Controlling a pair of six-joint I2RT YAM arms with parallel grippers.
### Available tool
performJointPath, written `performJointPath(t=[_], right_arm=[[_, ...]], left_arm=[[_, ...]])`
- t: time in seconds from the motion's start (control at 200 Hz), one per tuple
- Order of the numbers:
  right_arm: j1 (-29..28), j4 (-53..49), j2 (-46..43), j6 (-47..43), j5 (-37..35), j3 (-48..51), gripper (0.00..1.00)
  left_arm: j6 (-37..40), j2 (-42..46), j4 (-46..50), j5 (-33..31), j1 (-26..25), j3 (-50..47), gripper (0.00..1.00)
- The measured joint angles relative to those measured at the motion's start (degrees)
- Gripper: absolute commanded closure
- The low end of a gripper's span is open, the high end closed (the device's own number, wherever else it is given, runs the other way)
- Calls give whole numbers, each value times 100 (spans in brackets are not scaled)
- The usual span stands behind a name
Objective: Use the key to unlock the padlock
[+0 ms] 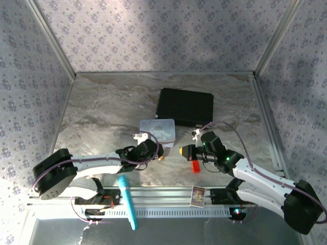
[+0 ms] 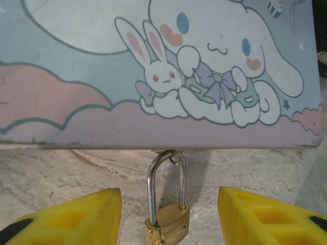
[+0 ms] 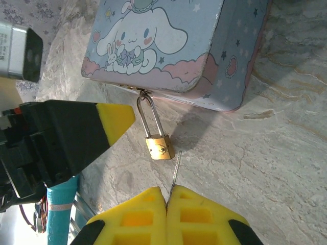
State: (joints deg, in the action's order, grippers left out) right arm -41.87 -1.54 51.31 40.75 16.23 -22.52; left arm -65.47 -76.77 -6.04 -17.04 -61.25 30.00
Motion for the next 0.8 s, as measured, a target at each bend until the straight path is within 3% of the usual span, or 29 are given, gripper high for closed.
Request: performJointPath(t=[0.56, 0.805], right_arm=[[0, 293, 260, 79, 2, 66, 100], [0, 490, 426, 166, 2, 170, 100]], left_arm=[[-234, -669, -1069, 70, -68, -361, 48], [-236, -905, -1237, -107, -144, -356, 57]])
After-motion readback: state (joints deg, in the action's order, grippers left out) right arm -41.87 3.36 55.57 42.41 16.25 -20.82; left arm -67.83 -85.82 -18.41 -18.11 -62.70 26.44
